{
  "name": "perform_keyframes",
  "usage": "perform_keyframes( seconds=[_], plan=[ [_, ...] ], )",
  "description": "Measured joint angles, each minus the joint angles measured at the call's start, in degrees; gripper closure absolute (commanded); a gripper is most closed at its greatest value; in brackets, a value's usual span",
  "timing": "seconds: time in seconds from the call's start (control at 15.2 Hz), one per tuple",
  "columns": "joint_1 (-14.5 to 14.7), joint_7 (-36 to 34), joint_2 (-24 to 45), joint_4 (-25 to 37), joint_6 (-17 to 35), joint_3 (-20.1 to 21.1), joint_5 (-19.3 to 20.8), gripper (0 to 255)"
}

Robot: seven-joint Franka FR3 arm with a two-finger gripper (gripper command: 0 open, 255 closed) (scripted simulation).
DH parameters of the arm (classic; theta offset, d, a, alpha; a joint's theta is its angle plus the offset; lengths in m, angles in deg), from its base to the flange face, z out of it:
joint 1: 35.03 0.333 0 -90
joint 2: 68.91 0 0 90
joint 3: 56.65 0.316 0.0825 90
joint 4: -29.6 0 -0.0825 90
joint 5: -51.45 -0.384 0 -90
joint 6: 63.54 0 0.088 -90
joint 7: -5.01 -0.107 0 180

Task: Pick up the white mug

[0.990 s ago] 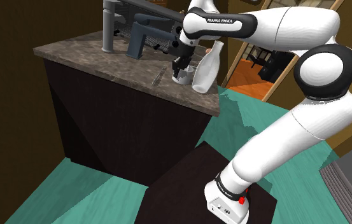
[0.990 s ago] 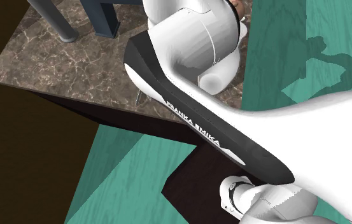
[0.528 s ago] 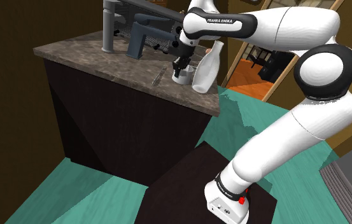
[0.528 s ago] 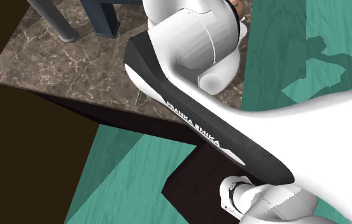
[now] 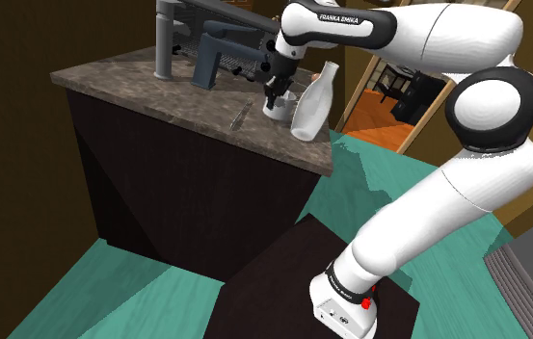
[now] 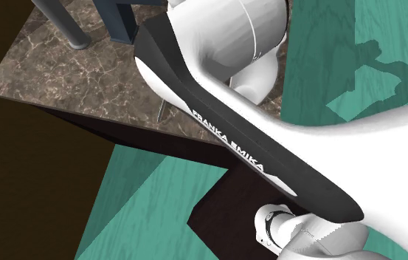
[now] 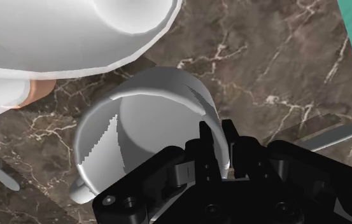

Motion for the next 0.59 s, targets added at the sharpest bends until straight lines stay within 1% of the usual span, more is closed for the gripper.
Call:
perform_keyframes(
  seconds=[0.59],
  plan=[
    [0.0, 0.2, 0.6, 7.3, -6.7, 0.1, -0.1, 255]
  ],
)
